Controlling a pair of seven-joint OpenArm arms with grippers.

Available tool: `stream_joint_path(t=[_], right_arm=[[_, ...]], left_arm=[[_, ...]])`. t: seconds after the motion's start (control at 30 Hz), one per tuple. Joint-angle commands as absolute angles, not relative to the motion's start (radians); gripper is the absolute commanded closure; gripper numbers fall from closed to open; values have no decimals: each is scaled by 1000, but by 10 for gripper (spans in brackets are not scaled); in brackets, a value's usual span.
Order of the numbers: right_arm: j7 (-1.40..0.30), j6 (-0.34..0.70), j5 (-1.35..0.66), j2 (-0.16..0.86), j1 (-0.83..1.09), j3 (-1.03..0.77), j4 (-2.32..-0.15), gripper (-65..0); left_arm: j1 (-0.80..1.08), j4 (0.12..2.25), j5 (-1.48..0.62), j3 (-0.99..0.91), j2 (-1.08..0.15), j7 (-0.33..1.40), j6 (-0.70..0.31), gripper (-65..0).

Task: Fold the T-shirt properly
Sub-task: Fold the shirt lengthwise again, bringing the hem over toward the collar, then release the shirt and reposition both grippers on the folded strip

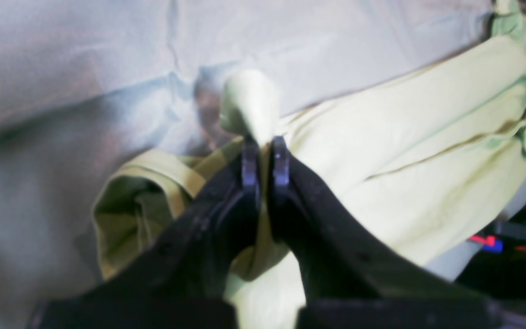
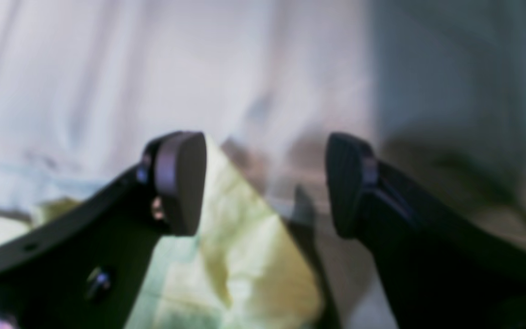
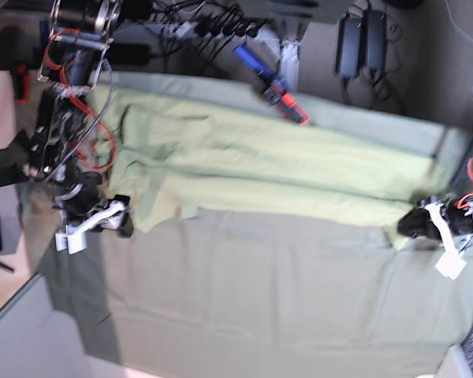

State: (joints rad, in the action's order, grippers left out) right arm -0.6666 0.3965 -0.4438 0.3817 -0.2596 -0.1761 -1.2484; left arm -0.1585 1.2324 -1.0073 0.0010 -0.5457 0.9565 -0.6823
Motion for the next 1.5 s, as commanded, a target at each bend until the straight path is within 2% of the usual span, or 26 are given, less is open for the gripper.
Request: stream_joint_path(t=[0.0, 0.1, 0.13, 0.17, 0.2, 0.27, 0.3, 0.5, 0.67, 1.0, 1.17, 1.3, 1.33, 1.37, 1.43, 1.47], right_arm=[[-648, 447, -440, 396, -288, -155, -1250, -407], [-653, 447, -434, 396, -285, -90, -1246, -403], [-655, 447, -438, 396, -285, -75, -1246, -381], [-655, 447, -443, 396, -285, -65, -1248, -334], [-655, 447, -447, 396, -285, -60, -1248, -261], [-656, 446, -450, 396, -285, -60, -1248, -74], [-656, 446, -450, 396, -285, -60, -1248, 0], [-664, 446, -469, 396, -285, -69, -1250, 0], [-789, 447, -567, 397, -252, -143, -1330, 0], [-854, 450, -655, 404, 75, -322, -1744, 0], [-850, 450, -654, 404, 218, -344, -1888, 0], [-846, 449, -628, 403, 279, -350, -1920, 0], [-845, 449, -609, 401, 288, -350, -1919, 0], [-845, 449, -590, 401, 298, -350, -1919, 0], [-846, 449, -570, 401, 312, -350, -1918, 0], [-847, 449, -564, 400, 315, -350, -1918, -67]], left_arm=[[-177, 1249, -1028, -5, -563, 939, -698, -5], [-177, 1249, -1032, -5, -562, 938, -698, -5], [-177, 1249, -1032, -5, -562, 938, -698, -5], [-177, 1249, -1032, -5, -562, 938, -698, -5], [-177, 1249, -1031, -5, -562, 938, -698, -5], [-177, 1249, -1031, -5, -563, 938, -698, -5], [-177, 1249, -1031, -5, -563, 938, -698, -5], [-177, 1249, -1031, -5, -562, 921, -698, -5], [-177, 1250, -1040, -5, -564, 935, -698, -5], [-150, 1322, -1112, -5, -599, 1012, -698, -5], [-85, 1419, -1154, -5, -653, 1037, -698, -5], [-57, 1452, -1142, -5, -668, 1037, -698, -6], [-51, 1452, -1136, -5, -668, 1036, -698, -21], [-46, 1452, -1136, -5, -667, 1034, -698, -74], [-33, 1452, -1129, -5, -668, 1020, -698, -245], [-27, 1452, -1121, -5, -667, 1014, -698, -332]])
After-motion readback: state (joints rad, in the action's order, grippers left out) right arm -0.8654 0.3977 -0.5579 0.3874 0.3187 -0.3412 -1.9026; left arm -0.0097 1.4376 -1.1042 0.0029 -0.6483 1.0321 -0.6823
